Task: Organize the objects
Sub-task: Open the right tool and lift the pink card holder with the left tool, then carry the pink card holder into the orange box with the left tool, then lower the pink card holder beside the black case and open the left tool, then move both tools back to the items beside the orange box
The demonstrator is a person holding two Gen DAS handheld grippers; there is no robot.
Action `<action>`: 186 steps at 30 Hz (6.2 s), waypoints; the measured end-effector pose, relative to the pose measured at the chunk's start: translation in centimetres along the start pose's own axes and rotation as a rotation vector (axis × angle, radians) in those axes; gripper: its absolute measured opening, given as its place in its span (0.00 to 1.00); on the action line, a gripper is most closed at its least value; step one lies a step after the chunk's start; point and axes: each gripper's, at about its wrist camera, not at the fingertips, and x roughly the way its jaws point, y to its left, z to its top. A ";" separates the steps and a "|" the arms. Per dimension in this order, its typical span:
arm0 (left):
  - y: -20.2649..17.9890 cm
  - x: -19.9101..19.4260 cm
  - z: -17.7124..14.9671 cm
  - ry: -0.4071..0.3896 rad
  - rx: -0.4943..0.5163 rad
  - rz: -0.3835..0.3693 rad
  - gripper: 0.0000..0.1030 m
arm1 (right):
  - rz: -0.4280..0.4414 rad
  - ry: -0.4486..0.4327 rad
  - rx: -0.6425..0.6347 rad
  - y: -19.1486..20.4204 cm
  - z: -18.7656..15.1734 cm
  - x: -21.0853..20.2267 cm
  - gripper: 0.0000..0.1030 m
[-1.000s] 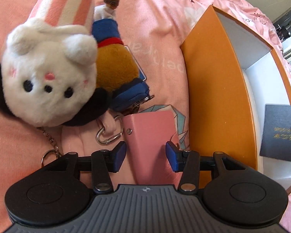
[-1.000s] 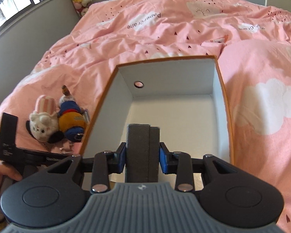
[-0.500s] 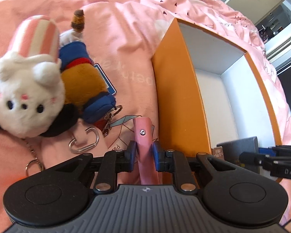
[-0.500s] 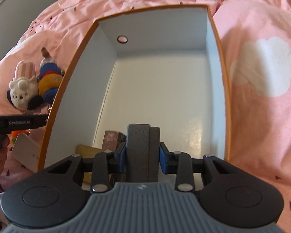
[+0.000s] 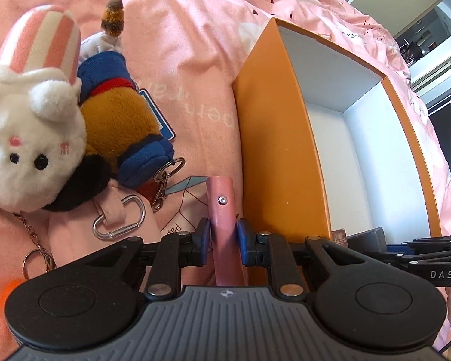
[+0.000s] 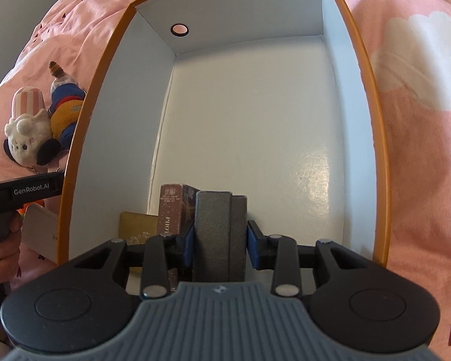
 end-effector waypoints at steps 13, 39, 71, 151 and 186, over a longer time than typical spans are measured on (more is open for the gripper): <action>-0.3 -4.7 0.2 -0.103 0.001 0.013 0.19 | 0.054 -0.025 0.057 -0.5 -0.6 -1.1 0.41; -9.4 -12.8 1.5 -0.358 0.214 0.022 0.19 | -0.046 -0.214 -0.085 0.0 -1.7 -5.7 0.47; -13.1 -1.0 4.7 -0.100 0.165 -0.046 0.18 | -0.233 -0.473 -0.215 0.0 0.4 -5.9 0.35; -14.7 5.0 3.7 0.186 0.274 -0.133 0.19 | -0.035 0.017 -0.625 -0.5 -0.6 -3.3 0.05; -8.7 -10.6 -4.2 -0.424 0.421 0.134 0.43 | -0.177 -0.622 -0.300 8.2 -5.7 -7.7 0.52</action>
